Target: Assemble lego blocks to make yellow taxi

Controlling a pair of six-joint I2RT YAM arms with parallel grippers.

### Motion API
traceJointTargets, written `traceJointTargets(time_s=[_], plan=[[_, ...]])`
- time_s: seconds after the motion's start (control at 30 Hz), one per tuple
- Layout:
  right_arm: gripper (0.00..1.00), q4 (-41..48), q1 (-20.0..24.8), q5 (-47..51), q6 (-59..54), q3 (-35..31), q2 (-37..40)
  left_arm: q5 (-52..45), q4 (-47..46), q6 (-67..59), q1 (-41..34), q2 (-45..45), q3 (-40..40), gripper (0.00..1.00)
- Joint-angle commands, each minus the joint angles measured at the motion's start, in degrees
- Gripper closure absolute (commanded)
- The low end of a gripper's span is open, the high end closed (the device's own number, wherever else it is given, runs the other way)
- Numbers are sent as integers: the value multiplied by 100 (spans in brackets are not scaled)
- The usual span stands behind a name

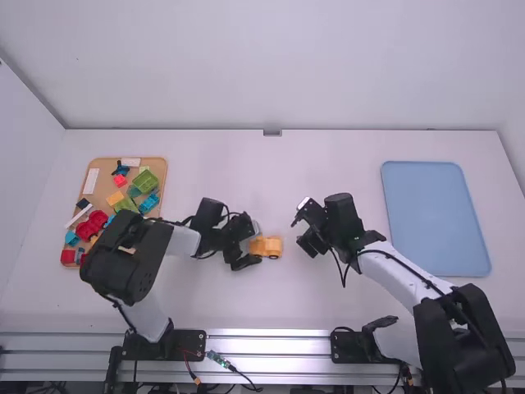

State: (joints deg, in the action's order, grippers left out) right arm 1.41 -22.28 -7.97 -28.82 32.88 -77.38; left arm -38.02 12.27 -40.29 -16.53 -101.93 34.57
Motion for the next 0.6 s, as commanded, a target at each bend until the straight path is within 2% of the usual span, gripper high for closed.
traceJointTargets(time_s=[0.0,0.23,0.43,0.57], plan=[[1,-20,17,11,39,92,33,620,-498,124,20,74,164,1],[1,-114,7,11,160,92,33,699,-2282,126,-7,328,1172,1],[1,-111,7,11,160,92,33,1300,-3864,131,-4,328,2354,1],[1,-114,22,13,160,92,33,1851,-4607,129,42,328,2988,1]])
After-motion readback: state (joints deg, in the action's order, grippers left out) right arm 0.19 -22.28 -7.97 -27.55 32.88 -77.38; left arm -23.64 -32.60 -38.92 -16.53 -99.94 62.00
